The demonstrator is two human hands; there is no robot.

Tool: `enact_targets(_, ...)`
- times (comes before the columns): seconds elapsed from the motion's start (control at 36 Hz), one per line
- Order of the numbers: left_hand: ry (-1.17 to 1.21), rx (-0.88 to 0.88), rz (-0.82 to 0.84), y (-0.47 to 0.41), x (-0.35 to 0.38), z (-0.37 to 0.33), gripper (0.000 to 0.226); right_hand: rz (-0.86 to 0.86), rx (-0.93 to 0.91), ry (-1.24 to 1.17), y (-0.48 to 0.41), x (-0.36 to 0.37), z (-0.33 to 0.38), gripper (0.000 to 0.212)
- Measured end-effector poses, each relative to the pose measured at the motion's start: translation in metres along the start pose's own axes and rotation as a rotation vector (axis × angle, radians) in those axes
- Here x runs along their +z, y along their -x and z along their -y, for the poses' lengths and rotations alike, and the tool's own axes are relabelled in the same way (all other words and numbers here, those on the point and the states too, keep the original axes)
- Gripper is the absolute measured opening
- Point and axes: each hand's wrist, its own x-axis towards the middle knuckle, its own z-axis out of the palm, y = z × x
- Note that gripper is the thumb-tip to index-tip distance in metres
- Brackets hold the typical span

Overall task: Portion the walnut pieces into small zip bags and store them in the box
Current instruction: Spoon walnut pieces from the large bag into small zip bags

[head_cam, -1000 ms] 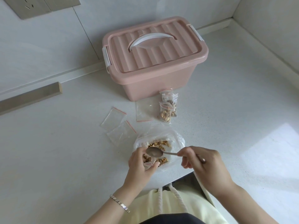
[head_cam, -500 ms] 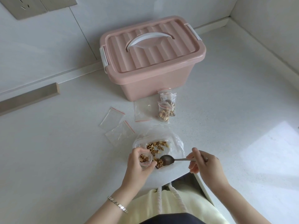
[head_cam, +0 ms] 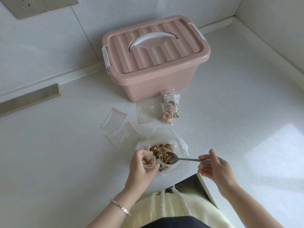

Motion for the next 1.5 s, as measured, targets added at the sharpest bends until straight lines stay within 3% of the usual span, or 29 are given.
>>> enact_targets(0.36, -0.11, -0.053, 0.006, -0.003, 0.007, -0.012, 0.045, 0.091, -0.364, 0.14, 0.038, 0.026, 0.048, 0.044)
enact_targets(0.5, -0.131, -0.071, -0.007, -0.003, 0.006, -0.014, 0.05, 0.173, -0.587, 0.387, 0.047, 0.038, 0.041, 0.043)
enact_targets(0.58, -0.11, -0.066, -0.009, -0.002, 0.006, -0.012, 0.051, 0.181, -0.673, 0.402, 0.048, 0.037, 0.038, 0.052)
enact_targets(0.72, -0.115, -0.05, -0.007, -0.001, 0.006, -0.01, 0.048, 0.173, -0.686, 0.406, 0.048, 0.037, 0.038, 0.055)
enact_targets(0.92, -0.135, 0.107, -0.067, 0.002, 0.004, -0.008, 0.047, 0.25, -0.639, 0.512, 0.048, 0.042, 0.032, 0.052)
enact_targets(1.03, -0.09, 0.11, -0.127, 0.004, 0.0, -0.01, 0.041, 0.162, -0.702, 0.368, 0.05, 0.035, 0.043, 0.042)
enact_targets(1.14, 0.081, 0.179, -0.221, 0.008, -0.01, -0.021, 0.036, -0.001, -0.741, 0.22, 0.051, 0.021, 0.057, 0.053)
enact_targets(1.22, 0.178, 0.259, -0.294, 0.008, -0.017, -0.039, 0.037, -0.065, -0.692, 0.194, 0.047, 0.014, 0.06, 0.048)
enact_targets(1.36, 0.276, 0.281, -0.375, -0.015, -0.025, -0.075, 0.041, -0.011, -0.562, 0.281, 0.032, 0.01, 0.051, 0.044)
enact_targets(1.5, 0.165, 0.307, -0.325, -0.063, -0.025, -0.1, 0.04, 0.018, -0.5, 0.338, 0.021, 0.011, 0.04, 0.044)
